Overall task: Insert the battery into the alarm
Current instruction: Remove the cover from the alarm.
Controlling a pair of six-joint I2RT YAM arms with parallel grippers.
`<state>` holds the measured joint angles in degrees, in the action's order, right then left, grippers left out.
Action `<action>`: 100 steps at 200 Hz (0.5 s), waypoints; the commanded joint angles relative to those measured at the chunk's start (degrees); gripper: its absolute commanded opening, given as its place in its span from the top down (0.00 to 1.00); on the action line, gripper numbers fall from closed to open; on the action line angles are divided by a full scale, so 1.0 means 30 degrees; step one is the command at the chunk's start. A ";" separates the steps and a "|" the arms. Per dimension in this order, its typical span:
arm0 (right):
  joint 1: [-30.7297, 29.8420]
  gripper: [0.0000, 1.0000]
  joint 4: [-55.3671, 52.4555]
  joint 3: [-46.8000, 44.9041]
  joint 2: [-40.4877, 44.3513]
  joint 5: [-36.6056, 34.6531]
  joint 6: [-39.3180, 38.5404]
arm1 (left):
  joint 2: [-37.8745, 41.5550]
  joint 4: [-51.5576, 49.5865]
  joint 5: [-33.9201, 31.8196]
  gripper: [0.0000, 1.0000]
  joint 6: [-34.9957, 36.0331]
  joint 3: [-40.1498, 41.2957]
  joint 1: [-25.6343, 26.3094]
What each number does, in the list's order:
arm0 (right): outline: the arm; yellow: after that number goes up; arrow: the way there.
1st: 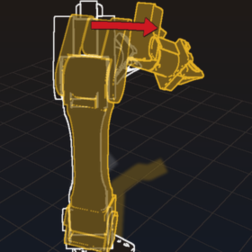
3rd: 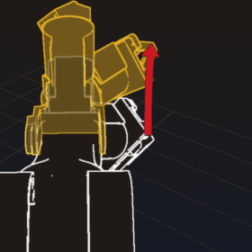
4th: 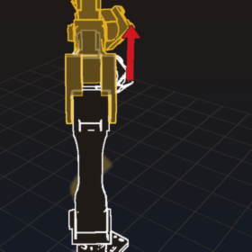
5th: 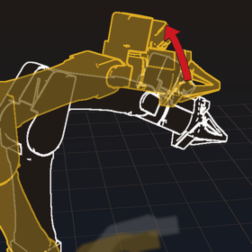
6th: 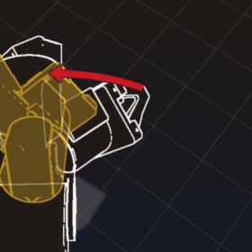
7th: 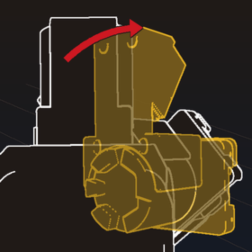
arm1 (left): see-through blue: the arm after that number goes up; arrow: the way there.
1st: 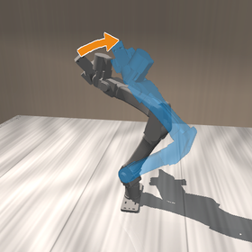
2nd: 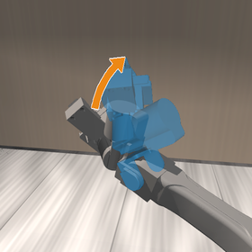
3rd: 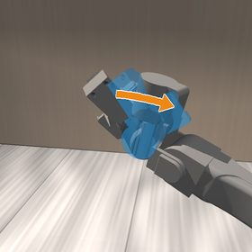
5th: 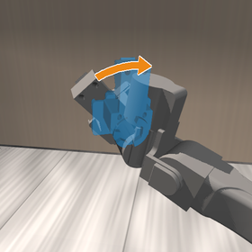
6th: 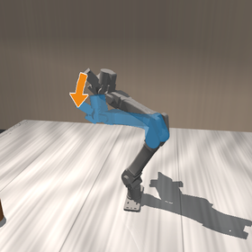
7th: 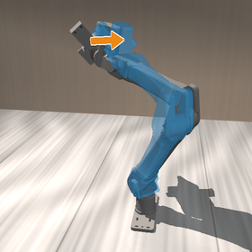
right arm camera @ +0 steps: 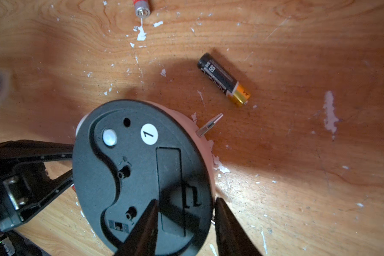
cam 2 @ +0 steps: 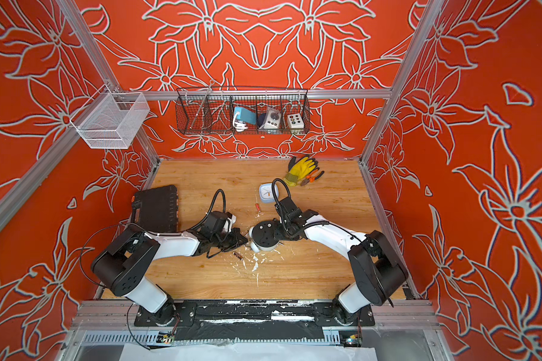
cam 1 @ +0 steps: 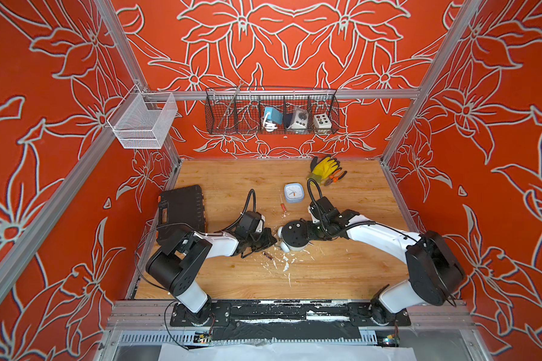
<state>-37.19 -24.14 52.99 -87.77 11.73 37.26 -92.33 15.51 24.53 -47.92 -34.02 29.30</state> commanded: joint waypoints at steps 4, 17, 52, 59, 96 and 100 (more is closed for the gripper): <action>0.0063 0.57 0.0093 0.0760 -0.0405 0.0649 -0.0548 | -0.0124 -0.1165 -0.0785 1.00 0.0203 -0.0086 -0.0006; 0.0032 0.56 0.0052 0.0865 -0.0141 0.0720 -0.0732 | 0.0109 -0.1828 -0.1254 1.00 0.0354 -0.0029 -0.0011; -0.0112 0.54 -0.1412 0.1560 0.0773 -0.0818 -0.1454 | 0.0617 -0.3054 -0.2192 1.00 0.0201 0.0149 -0.0005; -0.0168 0.53 -0.1656 0.1724 0.0909 -0.1159 -0.1505 | 0.0645 -0.3138 -0.2159 1.00 0.0206 0.0148 -0.0011; -0.0607 0.53 -0.2232 0.2217 0.1019 -0.1885 -0.1477 | 0.0908 -0.3411 -0.2252 1.00 0.0068 0.0032 -0.0010; -0.0686 0.53 -0.2251 0.2277 0.0973 -0.1816 -0.1464 | 0.0957 -0.3411 -0.2252 1.00 0.0038 0.0032 -0.0011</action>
<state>-38.15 -28.16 58.02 -85.45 8.86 33.65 -90.26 10.70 20.36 -47.81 -34.06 29.30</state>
